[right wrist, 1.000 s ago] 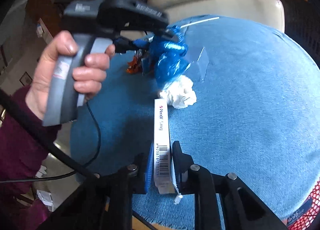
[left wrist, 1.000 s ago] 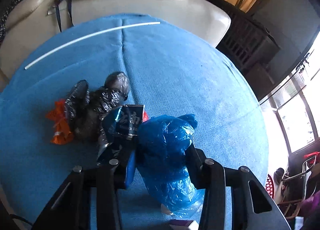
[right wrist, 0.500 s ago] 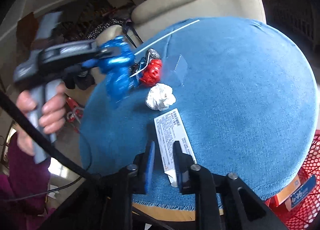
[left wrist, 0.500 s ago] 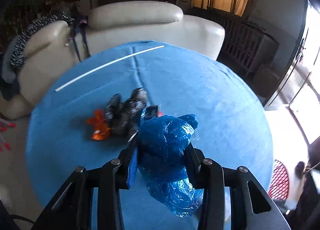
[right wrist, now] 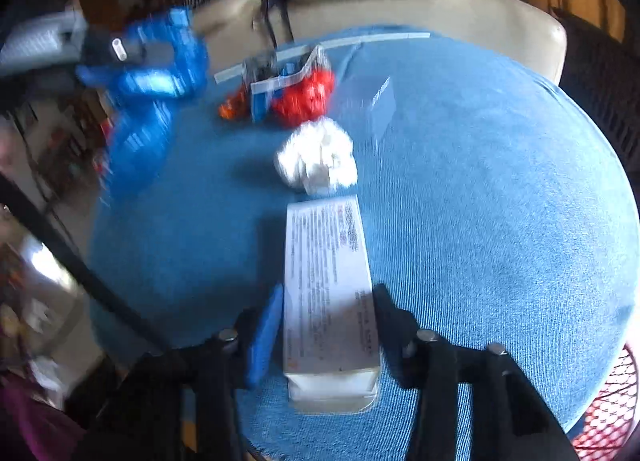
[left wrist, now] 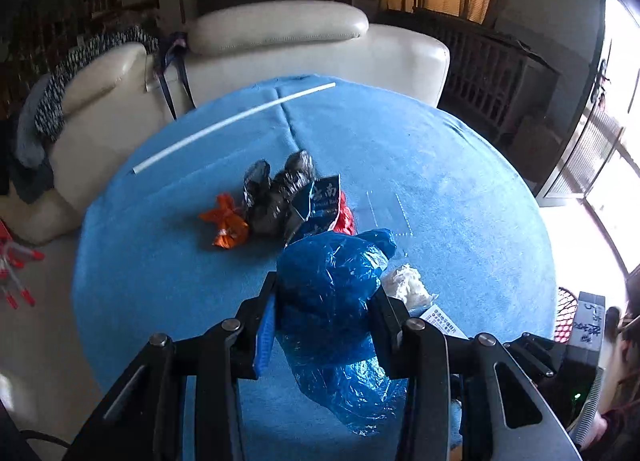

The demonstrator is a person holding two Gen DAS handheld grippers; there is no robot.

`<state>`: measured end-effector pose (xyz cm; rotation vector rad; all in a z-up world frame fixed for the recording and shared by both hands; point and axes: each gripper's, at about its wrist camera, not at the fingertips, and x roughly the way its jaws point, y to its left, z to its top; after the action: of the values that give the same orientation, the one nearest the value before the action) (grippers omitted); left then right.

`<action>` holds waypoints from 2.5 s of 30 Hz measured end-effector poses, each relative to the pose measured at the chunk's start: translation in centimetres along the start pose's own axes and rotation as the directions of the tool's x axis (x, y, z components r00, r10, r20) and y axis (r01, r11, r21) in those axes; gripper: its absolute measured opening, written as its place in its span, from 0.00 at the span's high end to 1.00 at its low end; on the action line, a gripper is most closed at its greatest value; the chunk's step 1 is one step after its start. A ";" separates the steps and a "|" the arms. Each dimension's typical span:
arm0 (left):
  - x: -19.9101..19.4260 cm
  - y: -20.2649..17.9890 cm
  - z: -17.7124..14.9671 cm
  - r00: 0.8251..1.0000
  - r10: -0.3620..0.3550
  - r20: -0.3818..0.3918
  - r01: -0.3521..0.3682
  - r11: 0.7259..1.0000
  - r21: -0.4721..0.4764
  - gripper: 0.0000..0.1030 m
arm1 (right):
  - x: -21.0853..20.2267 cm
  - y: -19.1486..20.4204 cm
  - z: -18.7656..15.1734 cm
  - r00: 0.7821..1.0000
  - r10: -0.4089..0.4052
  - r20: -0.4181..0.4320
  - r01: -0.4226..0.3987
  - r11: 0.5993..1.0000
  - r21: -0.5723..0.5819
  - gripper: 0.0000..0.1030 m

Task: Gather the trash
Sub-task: 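Carry the white box and blue bag to the wastebasket and release both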

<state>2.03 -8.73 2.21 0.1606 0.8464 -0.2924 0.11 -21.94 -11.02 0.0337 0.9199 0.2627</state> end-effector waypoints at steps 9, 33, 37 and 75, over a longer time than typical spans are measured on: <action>-2.5 -2.8 -0.2 0.991 0.093 0.094 -0.101 0.991 0.093 0.58 | -2.3 -1.1 -1.9 0.997 -0.011 0.077 0.005 0.997 0.076 0.55; -4.8 -11.2 -1.0 0.983 0.096 0.159 -0.136 0.956 0.261 0.58 | -16.0 -6.7 -6.7 0.957 -0.023 0.290 -0.073 0.945 0.317 0.54; -4.7 -12.5 -1.3 0.983 0.091 0.162 -0.136 0.946 0.294 0.58 | -16.8 -7.9 -7.3 0.954 -0.031 0.299 -0.078 0.934 0.348 0.54; -4.0 -24.6 -2.6 0.990 -0.068 0.120 -0.003 0.858 0.513 0.58 | -22.4 -16.0 -14.0 0.929 -0.186 0.319 -0.037 0.812 0.582 0.54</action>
<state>-10.11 -30.59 2.97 0.6215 0.6208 -0.5541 -20.55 -43.91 -4.26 0.5987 0.5967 -0.1126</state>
